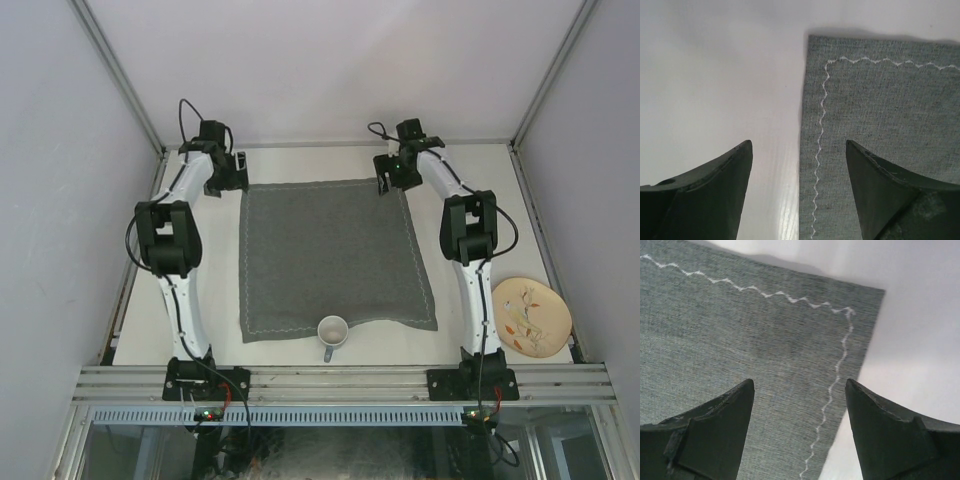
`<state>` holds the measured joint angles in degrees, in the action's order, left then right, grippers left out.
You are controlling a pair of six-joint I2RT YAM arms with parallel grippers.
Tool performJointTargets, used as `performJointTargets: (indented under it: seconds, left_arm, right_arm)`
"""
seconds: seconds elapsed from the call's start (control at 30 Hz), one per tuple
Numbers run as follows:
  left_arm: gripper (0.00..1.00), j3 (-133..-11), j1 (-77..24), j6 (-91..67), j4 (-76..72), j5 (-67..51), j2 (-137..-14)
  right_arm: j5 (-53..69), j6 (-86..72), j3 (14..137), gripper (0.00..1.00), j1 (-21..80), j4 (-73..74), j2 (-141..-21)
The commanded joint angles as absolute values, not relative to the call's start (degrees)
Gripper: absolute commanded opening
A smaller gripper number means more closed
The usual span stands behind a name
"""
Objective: Set the dinner table for one person
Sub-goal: Flatten out the napkin at the center of the board.
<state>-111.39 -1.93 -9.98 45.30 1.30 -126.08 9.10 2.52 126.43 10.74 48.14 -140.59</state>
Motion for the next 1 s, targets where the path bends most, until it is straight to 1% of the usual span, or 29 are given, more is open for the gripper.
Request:
performJointTargets:
  seconds: [0.0,0.23,0.33,0.43,0.57,0.8,0.97]
  left_arm:
    - [0.78,-114.93,-2.76,-10.72,48.27,2.32,-127.15]
    - [0.84,-117.1,-3.31,-9.56,49.79,-0.33,-130.82]
    - [0.85,-118.68,-3.91,-8.2,51.39,-0.3,-132.31]
    - [0.82,-120.02,-4.2,-7.91,52.62,-0.29,-133.33]
    - [0.74,-121.28,-4.61,-7.61,53.58,-0.65,-134.16]
    - [0.55,-120.42,-6.24,-7.12,53.47,-1.84,-135.01]
    - [0.47,-120.79,-7.02,-7.41,53.84,-2.28,-136.41]
  right_arm:
    - [8.83,1.99,125.31,0.73,11.15,48.36,-137.9]
    - [9.13,1.67,123.62,0.73,11.11,48.5,-137.39]
    - [8.93,1.92,122.83,0.73,10.94,48.38,-136.94]
    - [8.87,1.82,122.44,0.73,10.68,48.51,-136.59]
    - [9.58,1.3,121.99,0.71,10.42,48.64,-136.02]
    - [10.25,0.94,119.71,0.67,10.09,47.94,-134.88]
    - [10.84,0.71,119.32,0.62,9.52,48.22,-134.85]
